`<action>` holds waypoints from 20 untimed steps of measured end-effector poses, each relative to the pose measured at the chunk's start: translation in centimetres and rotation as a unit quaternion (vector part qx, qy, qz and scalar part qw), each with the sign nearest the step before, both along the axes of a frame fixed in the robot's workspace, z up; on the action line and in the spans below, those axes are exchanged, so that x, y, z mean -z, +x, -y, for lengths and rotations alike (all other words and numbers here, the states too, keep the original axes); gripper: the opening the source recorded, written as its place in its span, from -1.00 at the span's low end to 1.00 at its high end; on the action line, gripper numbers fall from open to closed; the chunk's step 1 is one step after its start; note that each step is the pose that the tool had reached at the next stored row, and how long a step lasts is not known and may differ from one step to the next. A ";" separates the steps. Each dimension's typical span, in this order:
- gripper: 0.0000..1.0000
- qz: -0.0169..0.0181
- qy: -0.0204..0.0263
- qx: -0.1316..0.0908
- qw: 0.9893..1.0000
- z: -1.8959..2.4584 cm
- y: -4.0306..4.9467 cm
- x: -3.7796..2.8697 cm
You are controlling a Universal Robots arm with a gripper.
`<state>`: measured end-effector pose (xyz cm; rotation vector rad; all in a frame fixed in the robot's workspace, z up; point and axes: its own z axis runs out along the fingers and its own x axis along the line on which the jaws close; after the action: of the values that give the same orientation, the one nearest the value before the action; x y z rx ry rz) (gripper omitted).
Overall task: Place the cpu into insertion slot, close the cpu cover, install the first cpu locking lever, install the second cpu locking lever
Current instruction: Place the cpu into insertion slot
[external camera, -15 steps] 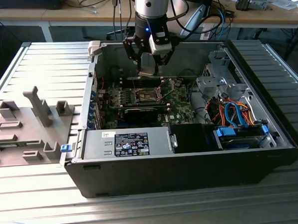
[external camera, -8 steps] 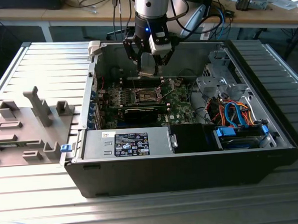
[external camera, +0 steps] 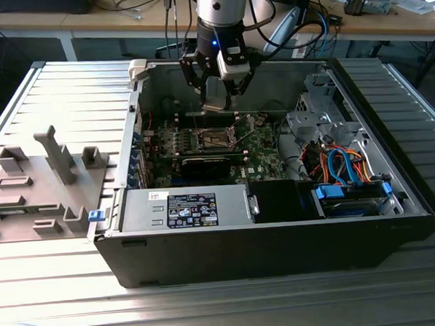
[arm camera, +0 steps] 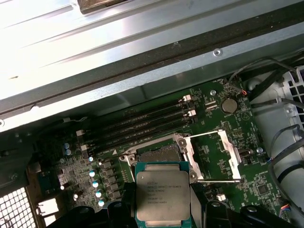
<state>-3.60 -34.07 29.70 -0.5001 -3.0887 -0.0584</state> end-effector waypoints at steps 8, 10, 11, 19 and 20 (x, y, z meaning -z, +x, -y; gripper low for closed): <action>0.08 0.000 0.000 0.004 1.000 0.00 0.00 0.00; 0.08 0.000 0.000 0.005 1.000 0.00 0.00 0.00; 0.08 0.000 0.000 0.006 1.000 0.00 0.00 0.00; 0.08 0.000 0.000 0.009 1.000 0.00 0.00 0.00; 0.08 0.000 0.000 0.010 1.000 0.00 0.00 0.00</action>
<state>-3.60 -34.07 29.71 -0.5296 -3.0841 -0.0586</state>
